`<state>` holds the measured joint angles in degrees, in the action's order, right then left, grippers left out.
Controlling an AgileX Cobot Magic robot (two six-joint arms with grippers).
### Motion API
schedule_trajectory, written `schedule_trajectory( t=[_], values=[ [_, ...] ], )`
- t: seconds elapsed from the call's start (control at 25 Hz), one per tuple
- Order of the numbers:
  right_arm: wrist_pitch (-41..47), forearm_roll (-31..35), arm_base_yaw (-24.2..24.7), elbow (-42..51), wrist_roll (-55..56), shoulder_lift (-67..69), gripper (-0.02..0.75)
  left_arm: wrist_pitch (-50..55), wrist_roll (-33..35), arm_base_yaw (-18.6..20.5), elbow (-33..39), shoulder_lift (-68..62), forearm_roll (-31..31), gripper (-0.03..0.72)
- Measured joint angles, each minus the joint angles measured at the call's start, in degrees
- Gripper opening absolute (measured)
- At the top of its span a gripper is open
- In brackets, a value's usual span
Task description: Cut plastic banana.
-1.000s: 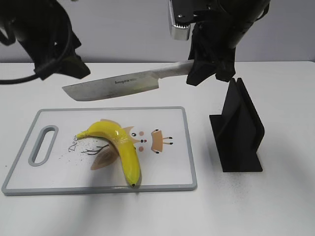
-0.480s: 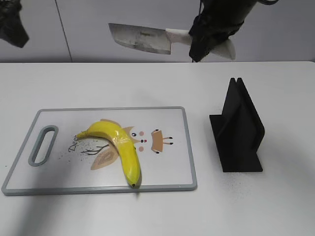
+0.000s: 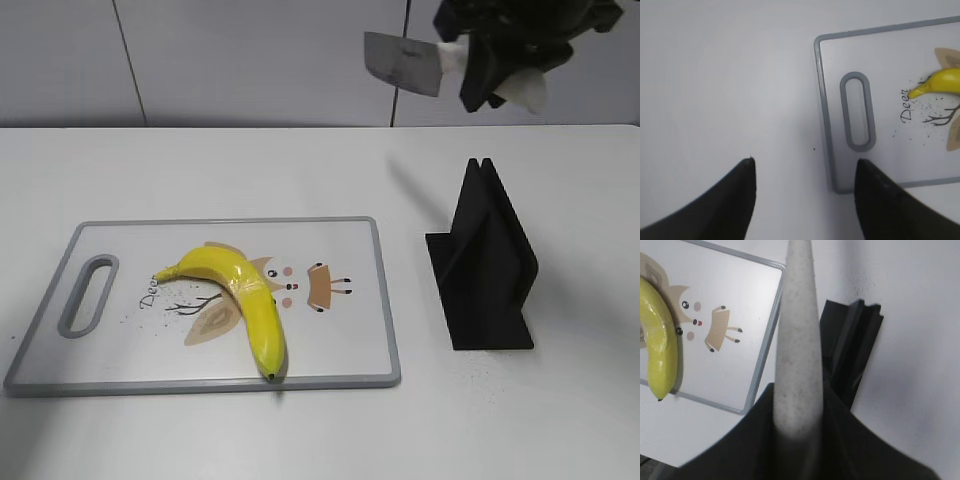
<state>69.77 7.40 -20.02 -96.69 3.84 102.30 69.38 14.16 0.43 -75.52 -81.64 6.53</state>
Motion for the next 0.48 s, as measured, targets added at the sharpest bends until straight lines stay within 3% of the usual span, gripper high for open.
schedule_trajectory(
  t=[0.48],
  values=[
    [-6.22, -0.45, 1.93, 23.8, 10.23, -16.15, 0.163, 0.45, -1.7, 0.07, 16.66, 27.11, 0.27, 0.593]
  ],
)
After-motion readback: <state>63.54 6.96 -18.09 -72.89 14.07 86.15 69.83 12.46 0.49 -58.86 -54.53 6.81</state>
